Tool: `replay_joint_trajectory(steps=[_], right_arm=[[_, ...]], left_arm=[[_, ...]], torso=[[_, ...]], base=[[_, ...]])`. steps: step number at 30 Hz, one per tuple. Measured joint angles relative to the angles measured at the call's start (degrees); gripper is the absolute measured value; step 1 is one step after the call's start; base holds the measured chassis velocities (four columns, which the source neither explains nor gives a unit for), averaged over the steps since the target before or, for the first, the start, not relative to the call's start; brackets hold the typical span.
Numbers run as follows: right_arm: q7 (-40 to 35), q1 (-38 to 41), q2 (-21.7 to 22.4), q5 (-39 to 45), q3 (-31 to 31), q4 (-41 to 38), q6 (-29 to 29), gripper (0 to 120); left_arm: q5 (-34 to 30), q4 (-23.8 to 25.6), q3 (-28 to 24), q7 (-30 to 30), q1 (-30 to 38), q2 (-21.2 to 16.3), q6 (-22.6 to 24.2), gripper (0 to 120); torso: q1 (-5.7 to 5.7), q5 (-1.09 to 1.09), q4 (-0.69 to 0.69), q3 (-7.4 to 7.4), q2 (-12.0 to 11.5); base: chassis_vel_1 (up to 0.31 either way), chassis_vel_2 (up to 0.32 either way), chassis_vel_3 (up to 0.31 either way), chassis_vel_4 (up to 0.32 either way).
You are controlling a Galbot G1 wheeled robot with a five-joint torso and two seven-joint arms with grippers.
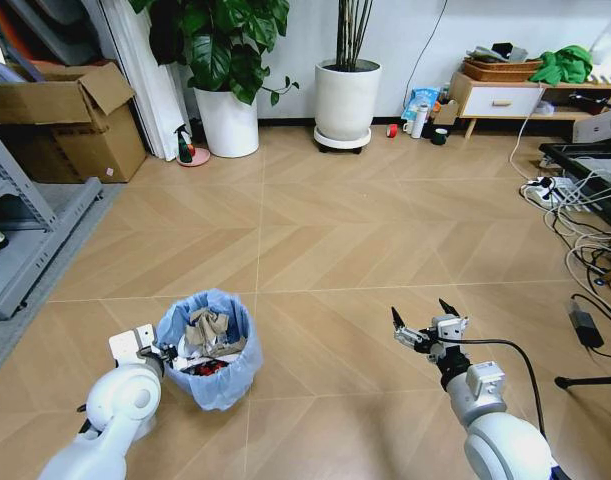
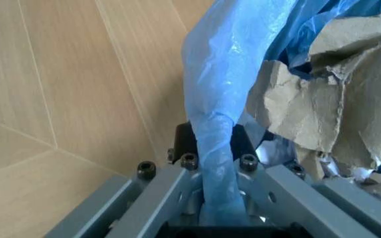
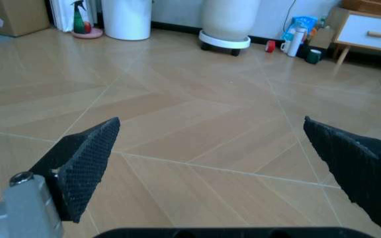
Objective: Pick up the trash bin and place the garbage on the floor into it.
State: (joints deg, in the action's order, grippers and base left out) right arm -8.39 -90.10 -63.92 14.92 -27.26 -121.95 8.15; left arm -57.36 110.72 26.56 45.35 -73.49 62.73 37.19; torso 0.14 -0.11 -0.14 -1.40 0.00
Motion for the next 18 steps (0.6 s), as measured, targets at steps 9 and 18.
replay_joint_trajectory(steps=[9,18], right_arm=[[0.0,-0.96,-0.25,-0.12,-0.57,-0.41,-0.35,100],[0.04,-1.31,-0.46,-0.3,-0.84,-0.54,-0.53,100]], left_arm=[[-0.51,-2.08,-1.24,0.75,1.74,0.87,-0.06,0],[-0.43,-3.5,-1.63,0.59,2.73,1.24,-0.45,7]], torso=[[0.0,0.0,-0.02,0.0,0.0],[0.0,0.01,-0.01,0.0,0.0]], base=[[0.0,0.0,0.0,0.0],[0.0,0.0,0.0,0.0]])
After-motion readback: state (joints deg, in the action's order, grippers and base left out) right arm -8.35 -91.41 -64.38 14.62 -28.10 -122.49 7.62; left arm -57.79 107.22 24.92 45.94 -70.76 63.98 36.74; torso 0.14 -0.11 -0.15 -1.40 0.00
